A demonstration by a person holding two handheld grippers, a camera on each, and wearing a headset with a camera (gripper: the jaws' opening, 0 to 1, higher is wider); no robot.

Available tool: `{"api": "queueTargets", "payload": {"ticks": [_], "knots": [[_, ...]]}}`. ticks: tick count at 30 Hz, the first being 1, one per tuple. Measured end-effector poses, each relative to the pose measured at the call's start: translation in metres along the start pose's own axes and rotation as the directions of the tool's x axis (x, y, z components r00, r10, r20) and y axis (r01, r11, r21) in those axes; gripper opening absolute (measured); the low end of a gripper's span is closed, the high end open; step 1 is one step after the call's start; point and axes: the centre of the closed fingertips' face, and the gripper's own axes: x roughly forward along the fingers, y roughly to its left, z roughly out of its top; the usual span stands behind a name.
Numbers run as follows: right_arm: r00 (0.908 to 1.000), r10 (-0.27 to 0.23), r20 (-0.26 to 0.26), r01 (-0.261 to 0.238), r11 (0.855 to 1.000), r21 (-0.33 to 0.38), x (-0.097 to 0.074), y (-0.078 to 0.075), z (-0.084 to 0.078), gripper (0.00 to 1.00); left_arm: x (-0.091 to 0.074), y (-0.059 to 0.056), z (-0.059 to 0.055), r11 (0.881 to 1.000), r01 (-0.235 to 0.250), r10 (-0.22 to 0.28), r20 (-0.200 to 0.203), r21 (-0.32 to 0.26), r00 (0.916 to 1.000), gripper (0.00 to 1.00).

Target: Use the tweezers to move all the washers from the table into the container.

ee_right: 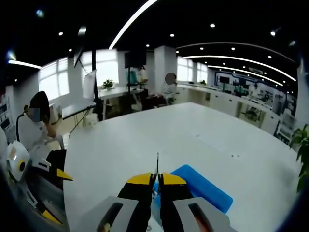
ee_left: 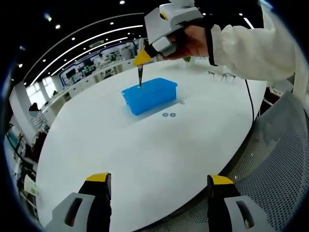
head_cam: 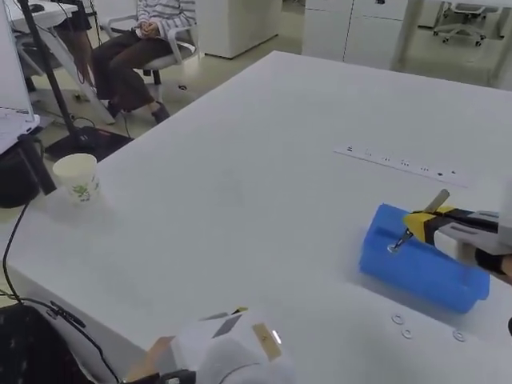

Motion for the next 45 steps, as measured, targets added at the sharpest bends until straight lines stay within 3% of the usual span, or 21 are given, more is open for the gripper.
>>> {"api": "queueTargets", "payload": {"ticks": [18, 27, 31, 33, 37, 45], "knots": [[0.9987, -0.016, -0.047, 0.017, 1.000, 0.018, 0.021, -0.023, -0.022, 0.01, 0.001, 0.001, -0.003, 1.000, -0.006, 0.005, -0.020, -0.009, 0.9998, 0.82], [0.9966, -0.021, -0.080, 0.022, 1.000, 0.018, 0.031, -0.029, -0.037, 0.01, 0.000, 0.000, -0.005, 1.000, -0.001, 0.000, -0.030, -0.007, 0.9995, 0.80], [0.9961, -0.022, -0.085, 0.024, 1.000, 0.020, 0.035, -0.030, -0.040, 0.01, 0.000, 0.001, -0.002, 1.000, -0.005, 0.004, -0.017, -0.015, 0.9998, 0.80], [0.9957, -0.024, -0.090, 0.025, 1.000, 0.014, 0.038, -0.031, -0.042, 0.01, 0.000, 0.000, -0.005, 1.000, -0.002, 0.002, -0.033, 0.000, 0.9995, 0.80], [0.9948, -0.027, -0.098, 0.028, 1.000, 0.013, 0.042, -0.034, -0.046, 0.02, -0.001, 0.002, -0.001, 1.000, -0.008, 0.008, -0.014, -0.017, 0.9999, 0.79], [0.9927, -0.023, -0.118, 0.026, 1.000, 0.017, 0.049, -0.036, -0.055, 0.02, 0.000, 0.000, -0.004, 1.000, -0.001, 0.000, -0.031, -0.010, 0.9995, 0.79]]}}
